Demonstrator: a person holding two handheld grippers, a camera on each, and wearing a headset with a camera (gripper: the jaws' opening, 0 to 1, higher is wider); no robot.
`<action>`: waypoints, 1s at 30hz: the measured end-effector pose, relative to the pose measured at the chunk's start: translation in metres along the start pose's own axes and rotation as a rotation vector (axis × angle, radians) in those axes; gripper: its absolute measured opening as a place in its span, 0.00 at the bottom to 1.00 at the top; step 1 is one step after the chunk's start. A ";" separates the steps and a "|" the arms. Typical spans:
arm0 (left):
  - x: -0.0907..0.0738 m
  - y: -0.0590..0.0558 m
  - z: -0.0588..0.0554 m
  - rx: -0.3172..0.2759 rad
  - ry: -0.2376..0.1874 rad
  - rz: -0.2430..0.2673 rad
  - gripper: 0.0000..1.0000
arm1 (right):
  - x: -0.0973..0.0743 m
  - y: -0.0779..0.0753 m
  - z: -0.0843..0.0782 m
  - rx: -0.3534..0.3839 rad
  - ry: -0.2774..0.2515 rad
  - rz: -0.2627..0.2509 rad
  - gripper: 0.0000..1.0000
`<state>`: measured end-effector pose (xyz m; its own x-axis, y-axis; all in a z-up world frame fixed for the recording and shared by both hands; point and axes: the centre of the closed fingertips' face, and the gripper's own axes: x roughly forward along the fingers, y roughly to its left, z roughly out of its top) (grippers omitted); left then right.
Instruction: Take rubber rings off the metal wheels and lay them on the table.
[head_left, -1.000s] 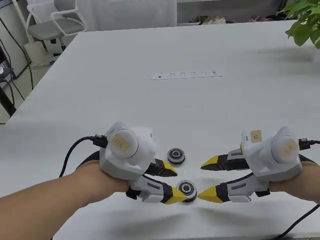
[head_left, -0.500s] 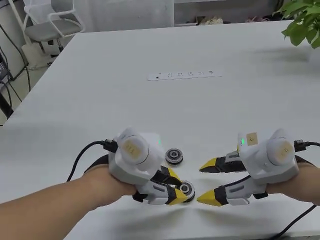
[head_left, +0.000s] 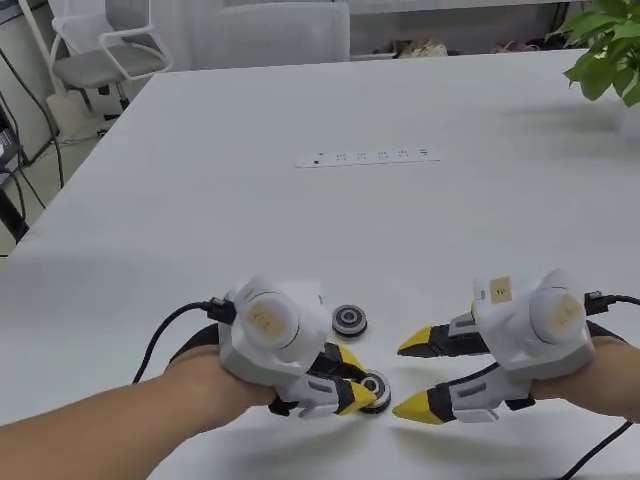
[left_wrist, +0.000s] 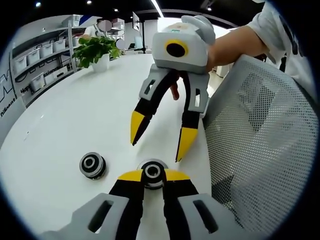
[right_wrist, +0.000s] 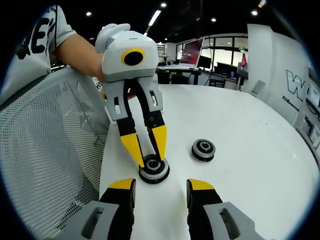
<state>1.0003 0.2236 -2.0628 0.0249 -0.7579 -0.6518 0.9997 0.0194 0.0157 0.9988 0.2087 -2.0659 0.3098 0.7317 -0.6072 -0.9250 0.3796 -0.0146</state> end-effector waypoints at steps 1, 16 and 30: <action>0.000 0.000 0.000 -0.002 -0.004 0.001 0.09 | 0.000 0.000 0.000 0.000 0.000 0.002 0.38; 0.001 0.000 0.001 0.006 -0.021 0.024 0.07 | 0.013 0.003 0.002 0.016 0.000 0.032 0.33; 0.000 -0.001 0.001 0.005 -0.028 0.032 0.07 | 0.024 0.007 0.007 0.113 -0.037 0.041 0.30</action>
<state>0.9998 0.2226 -2.0621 0.0568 -0.7750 -0.6294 0.9984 0.0410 0.0397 1.0015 0.2323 -2.0748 0.2818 0.7679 -0.5753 -0.9072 0.4084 0.1008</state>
